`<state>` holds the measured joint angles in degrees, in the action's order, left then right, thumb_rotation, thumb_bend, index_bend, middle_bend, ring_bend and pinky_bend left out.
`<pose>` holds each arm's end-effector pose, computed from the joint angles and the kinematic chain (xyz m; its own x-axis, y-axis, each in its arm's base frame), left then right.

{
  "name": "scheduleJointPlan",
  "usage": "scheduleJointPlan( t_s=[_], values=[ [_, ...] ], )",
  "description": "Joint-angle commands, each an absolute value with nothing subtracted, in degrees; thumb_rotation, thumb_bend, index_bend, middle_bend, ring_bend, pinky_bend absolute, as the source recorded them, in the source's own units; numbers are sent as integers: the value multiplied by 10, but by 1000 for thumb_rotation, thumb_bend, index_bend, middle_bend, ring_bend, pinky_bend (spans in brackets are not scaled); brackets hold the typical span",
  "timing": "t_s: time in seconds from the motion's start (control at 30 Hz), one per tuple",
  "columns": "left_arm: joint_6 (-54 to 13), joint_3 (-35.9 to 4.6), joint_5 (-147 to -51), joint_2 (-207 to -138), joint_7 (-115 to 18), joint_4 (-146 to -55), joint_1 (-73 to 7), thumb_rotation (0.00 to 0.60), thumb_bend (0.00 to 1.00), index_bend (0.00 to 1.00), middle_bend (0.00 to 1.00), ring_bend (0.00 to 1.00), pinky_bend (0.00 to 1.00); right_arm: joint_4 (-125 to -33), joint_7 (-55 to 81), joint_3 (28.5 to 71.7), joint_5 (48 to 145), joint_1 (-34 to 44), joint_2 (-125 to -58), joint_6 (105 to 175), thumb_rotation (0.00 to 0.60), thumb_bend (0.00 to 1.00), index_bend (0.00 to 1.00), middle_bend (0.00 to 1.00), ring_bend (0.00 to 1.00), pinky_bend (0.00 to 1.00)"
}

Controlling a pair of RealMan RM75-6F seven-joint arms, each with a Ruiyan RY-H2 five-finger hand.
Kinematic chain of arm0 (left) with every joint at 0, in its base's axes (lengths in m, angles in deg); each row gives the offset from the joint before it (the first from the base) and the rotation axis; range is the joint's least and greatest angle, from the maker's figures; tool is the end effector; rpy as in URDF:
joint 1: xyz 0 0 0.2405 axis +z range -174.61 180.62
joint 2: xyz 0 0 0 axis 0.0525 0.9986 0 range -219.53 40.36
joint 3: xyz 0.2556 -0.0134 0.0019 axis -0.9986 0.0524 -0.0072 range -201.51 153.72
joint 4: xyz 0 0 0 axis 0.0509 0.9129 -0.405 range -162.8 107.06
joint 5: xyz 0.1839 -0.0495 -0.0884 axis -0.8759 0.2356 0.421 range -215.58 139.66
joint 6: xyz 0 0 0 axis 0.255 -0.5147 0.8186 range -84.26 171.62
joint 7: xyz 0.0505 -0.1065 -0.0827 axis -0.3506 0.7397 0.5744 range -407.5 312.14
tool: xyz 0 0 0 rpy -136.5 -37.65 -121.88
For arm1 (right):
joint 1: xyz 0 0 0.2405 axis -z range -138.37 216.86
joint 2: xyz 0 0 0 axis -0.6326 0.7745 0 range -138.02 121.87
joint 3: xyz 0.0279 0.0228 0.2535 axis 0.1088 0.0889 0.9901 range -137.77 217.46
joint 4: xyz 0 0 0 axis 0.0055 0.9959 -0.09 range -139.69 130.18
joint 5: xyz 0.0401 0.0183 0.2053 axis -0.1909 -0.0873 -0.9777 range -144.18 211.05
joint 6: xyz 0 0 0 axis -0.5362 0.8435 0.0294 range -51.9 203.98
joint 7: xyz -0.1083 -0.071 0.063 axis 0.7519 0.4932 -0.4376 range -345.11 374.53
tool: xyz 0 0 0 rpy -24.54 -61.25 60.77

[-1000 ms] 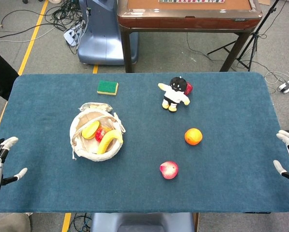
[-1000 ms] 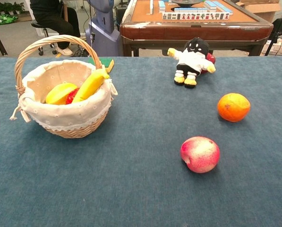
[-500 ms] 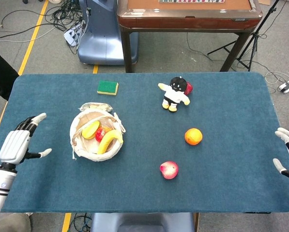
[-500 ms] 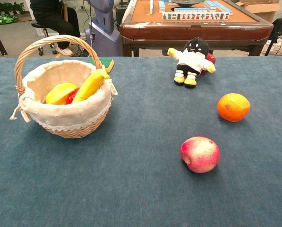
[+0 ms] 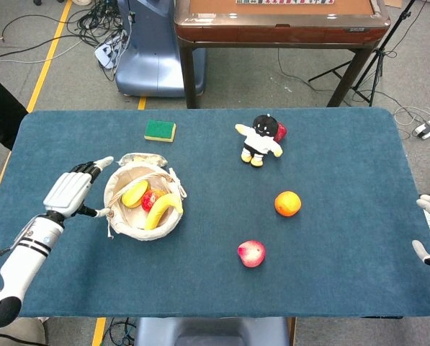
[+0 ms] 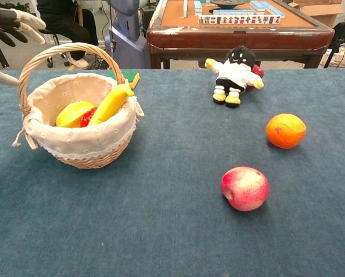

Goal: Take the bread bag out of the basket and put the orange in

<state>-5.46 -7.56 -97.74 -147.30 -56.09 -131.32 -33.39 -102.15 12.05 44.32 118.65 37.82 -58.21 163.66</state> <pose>-0.1732 0.3477 0.1399 0.3539 0.2554 0.8997 0.9269 -0.2242 -0.3009 -0.3110 -0.1676 0.2380 0.4928 0.0517 0.8686 -0.8700 0.0499 0.4906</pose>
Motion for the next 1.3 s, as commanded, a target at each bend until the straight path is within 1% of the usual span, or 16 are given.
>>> scheduleJointPlan(
  t_s=[0.03, 0.13, 0.23, 0.33, 0.4, 0.63, 0.77, 0.97, 1.17, 1.3],
  values=[
    [-23, -73, -932, -1485, -582, -1305, -369, 600, 142, 128, 175, 194, 182, -1018, 116, 443, 1183, 378, -584, 1634, 600, 255, 197, 206, 153, 359],
    [-18, -78, -910, -1492, -600, -1299, -389, 600, 142, 196, 284, 281, 290, -1011, 111, 443, 1177, 377, -586, 1628, 600, 255, 197, 206, 153, 359],
    [-20, -85, -888, -1496, -621, -1301, -404, 600, 142, 270, 383, 362, 376, -1006, 106, 443, 1173, 376, -587, 1621, 600, 255, 197, 206, 153, 359],
    [-31, -93, -871, -1501, -644, -1305, -415, 600, 142, 323, 457, 417, 441, -1001, 102, 444, 1170, 375, -588, 1617, 600, 255, 197, 206, 153, 359],
    [-38, -99, -859, -1503, -656, -1309, -421, 600, 142, 349, 491, 443, 462, -998, 99, 444, 1169, 374, -589, 1616, 600, 255, 197, 206, 153, 359],
    [-51, -104, -843, -1514, -668, -1317, -439, 600, 142, 424, 586, 519, 482, -991, 93, 445, 1166, 371, -593, 1608, 600, 255, 197, 206, 153, 359],
    [-56, -107, -844, -1520, -669, -1318, -445, 600, 141, 462, 625, 568, 510, -989, 91, 445, 1164, 371, -594, 1607, 600, 255, 197, 206, 153, 359],
    [-61, -120, -837, -1522, -686, -1321, -455, 600, 137, 463, 627, 572, 541, -989, 92, 444, 1159, 373, -593, 1604, 600, 255, 197, 206, 153, 359],
    [-79, -123, -847, -1523, -683, -1328, -454, 600, 137, 478, 627, 573, 568, -995, 96, 444, 1159, 371, -590, 1600, 600, 255, 197, 206, 153, 359],
    [-92, -122, -867, -1524, -676, -1332, -450, 600, 137, 501, 657, 634, 607, -999, 100, 444, 1159, 370, -590, 1598, 600, 255, 197, 206, 153, 359]
  ],
)
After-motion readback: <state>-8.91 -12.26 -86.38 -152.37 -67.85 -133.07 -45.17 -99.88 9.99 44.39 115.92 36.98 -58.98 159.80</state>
